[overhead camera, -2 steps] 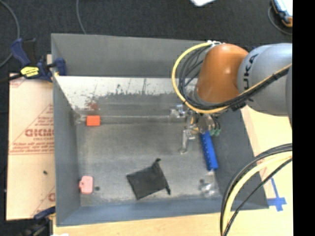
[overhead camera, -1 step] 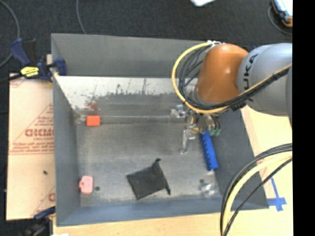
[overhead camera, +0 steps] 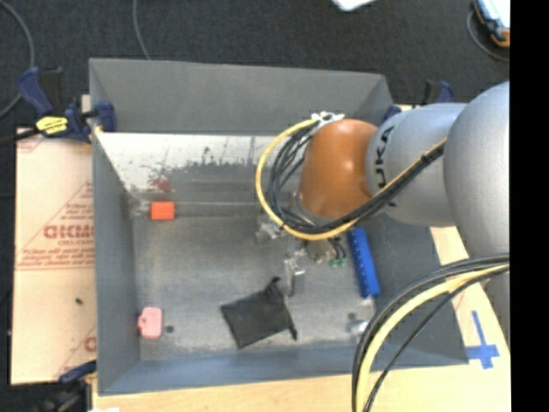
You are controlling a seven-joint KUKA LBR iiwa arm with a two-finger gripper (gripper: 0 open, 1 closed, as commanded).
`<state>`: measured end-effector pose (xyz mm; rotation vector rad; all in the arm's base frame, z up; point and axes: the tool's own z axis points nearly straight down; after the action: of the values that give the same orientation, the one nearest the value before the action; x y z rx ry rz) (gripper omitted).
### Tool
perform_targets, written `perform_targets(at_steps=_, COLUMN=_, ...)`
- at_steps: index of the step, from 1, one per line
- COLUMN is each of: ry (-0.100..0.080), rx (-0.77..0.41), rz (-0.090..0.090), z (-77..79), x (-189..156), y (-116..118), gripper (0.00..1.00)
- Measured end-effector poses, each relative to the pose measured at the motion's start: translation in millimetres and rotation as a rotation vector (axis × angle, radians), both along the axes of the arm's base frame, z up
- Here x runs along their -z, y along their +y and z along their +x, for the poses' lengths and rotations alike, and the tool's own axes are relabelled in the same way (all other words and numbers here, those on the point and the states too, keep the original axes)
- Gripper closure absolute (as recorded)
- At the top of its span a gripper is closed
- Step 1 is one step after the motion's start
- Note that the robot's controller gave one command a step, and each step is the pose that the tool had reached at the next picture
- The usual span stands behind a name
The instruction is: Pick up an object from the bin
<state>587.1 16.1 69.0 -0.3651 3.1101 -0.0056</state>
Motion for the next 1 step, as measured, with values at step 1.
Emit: perform_targets(at_steps=1, ry=-0.001, rx=0.218, rz=0.002, z=-13.1, x=-1.5, y=-3.2, gripper=0.00)
